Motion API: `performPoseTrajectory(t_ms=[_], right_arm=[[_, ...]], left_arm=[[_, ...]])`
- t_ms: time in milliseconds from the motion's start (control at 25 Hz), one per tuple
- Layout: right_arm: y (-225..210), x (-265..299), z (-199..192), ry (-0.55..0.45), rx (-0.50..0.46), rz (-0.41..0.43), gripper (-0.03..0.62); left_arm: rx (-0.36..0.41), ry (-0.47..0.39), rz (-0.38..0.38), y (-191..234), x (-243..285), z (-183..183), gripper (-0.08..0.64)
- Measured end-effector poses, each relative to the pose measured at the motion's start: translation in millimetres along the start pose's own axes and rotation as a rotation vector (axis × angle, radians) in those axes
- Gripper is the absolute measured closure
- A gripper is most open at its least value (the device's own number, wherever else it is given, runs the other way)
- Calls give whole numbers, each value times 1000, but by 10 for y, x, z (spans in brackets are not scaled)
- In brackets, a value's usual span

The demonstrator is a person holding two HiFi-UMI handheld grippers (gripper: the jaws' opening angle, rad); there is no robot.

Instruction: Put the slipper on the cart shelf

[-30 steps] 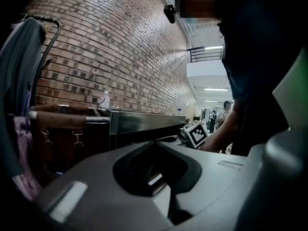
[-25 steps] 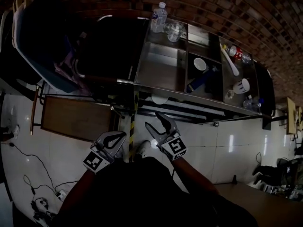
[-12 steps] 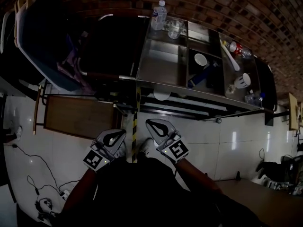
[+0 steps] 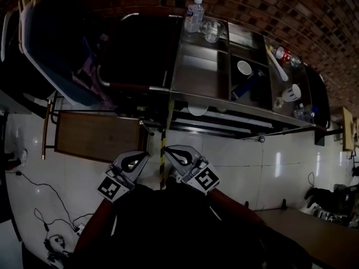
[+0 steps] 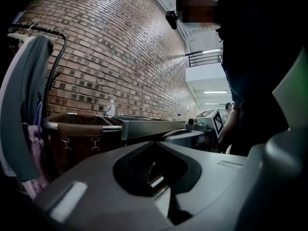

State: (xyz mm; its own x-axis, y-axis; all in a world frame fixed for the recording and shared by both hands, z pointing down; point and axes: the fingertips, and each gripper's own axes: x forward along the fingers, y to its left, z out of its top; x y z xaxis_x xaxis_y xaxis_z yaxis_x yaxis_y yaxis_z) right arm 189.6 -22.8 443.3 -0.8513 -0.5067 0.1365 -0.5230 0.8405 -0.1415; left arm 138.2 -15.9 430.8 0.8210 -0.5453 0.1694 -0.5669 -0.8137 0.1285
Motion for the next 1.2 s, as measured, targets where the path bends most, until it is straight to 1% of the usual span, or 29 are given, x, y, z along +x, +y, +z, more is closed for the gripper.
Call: performPoseTrajectory(t_ms=[120, 200, 320, 440, 560, 720, 920, 1000, 1200], right_arm=[[188, 277, 16, 0, -2, 7, 592], [319, 507, 2, 11, 18, 6, 592], [578, 934, -49, 46, 57, 20, 592], [915, 1385, -42, 50, 55, 19, 591], [1261, 1778, 47, 27, 54, -12, 591], [1568, 2179, 133, 3, 53, -74, 591], [1917, 2422, 228, 9, 40, -77, 591], [1962, 2429, 259, 11, 37, -80, 591], [1956, 2328, 361, -3, 15, -117, 591]], left_arm=[[0, -14, -15, 191, -223, -23, 558], [-4, -24, -32, 334, -421, -45, 558], [-15, -26, -61, 579, -799, -90, 558], [-10, -28, -84, 857, -1247, -127, 558], [-10, -38, -103, 1090, -1691, -121, 558], [-6, -50, -142, 1342, -2127, -147, 558], [-5, -68, -154, 1481, -2461, -110, 558], [-5, -78, -156, 1475, -2486, -85, 558], [-14, -91, -159, 1366, -2459, -23, 558]])
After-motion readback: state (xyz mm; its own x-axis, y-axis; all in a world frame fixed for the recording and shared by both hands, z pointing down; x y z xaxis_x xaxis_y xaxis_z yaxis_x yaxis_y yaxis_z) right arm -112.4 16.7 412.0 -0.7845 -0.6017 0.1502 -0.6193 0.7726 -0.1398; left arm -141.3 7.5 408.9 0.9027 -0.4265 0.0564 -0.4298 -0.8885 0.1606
